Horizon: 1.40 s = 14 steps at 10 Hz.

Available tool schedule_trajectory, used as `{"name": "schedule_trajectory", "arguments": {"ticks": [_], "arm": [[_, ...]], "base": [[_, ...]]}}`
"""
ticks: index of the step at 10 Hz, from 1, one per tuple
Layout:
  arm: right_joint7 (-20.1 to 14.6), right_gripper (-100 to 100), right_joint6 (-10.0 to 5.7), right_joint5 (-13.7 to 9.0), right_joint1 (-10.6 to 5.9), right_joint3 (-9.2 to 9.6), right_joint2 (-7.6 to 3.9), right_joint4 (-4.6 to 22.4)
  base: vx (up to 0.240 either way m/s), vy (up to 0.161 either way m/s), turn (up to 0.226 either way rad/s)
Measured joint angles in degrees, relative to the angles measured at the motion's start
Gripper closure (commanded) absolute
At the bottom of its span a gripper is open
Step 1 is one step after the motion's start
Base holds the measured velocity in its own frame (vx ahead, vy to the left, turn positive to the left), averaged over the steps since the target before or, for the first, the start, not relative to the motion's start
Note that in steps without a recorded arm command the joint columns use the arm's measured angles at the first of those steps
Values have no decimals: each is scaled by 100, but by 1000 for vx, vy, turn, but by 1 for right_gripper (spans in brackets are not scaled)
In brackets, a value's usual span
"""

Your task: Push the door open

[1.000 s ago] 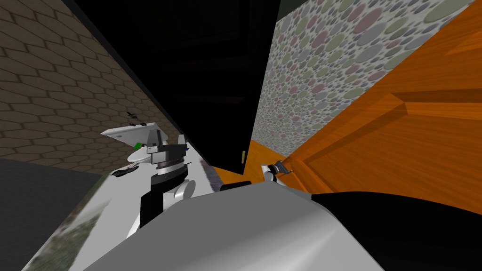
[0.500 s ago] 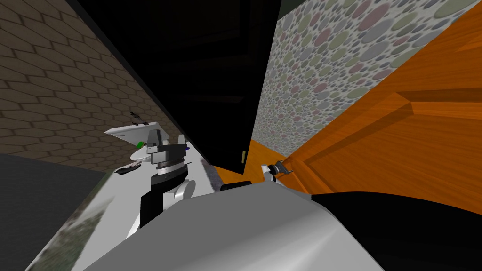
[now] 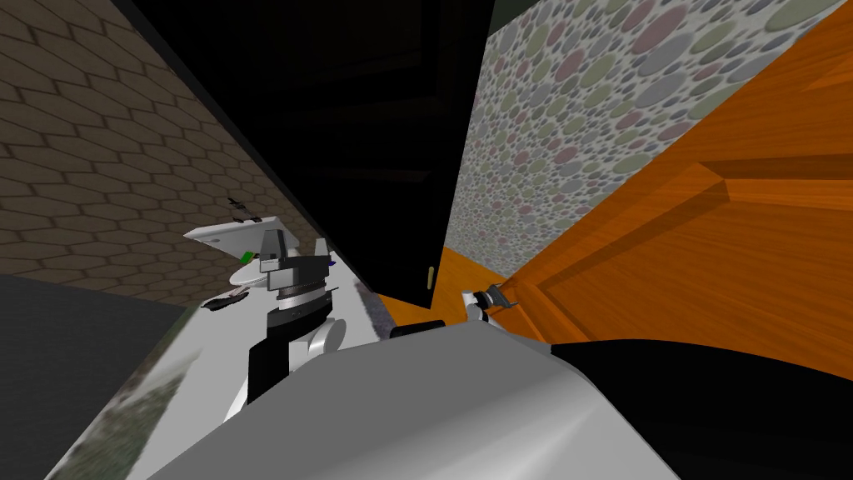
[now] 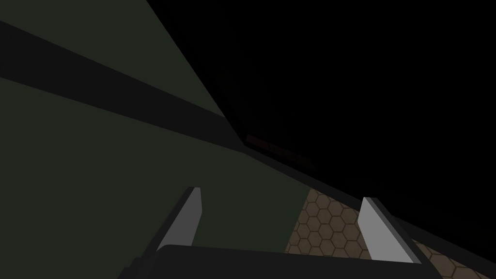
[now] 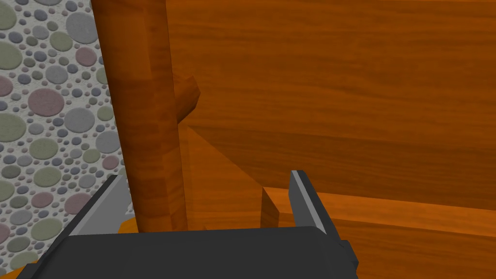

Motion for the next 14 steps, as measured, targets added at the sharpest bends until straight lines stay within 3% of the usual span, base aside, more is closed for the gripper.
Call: {"name": "schedule_trajectory", "arguments": {"ticks": [1, 2, 4, 5, 7, 8, 9, 10, 11, 13, 14], "arm": [[-14, 100, -3, 6, -7, 10, -38, 68], [-66, 100, -95, 0, -104, 1, -149, 325], [-75, 100, -259, -140, -207, -160, -187, 554], [-10, 100, -234, -172, -161, -198, -89, 327], [78, 100, -202, -216, -109, -262, -70, 99], [51, 100, -249, -215, -125, -265, -107, 165], [-17, 100, -324, -215, -183, -266, -214, 386], [47, 100, -317, -273, -171, -338, -158, 260], [3, 100, -415, -297, -243, -368, -267, 517], [6, 100, -483, -376, -169, -470, -184, 370], [-20, 100, -566, -408, -216, -514, -252, 492]], "base": [[2, 8, -12], [47, -111, 275], [58, -179, 156], [19, -93, 15], [7, -40, -3], [-10, 10, 11], [6, -43, 109], [12, -64, 77], [34, -99, 132], [19, -85, 58], [9, -88, 93]]}}
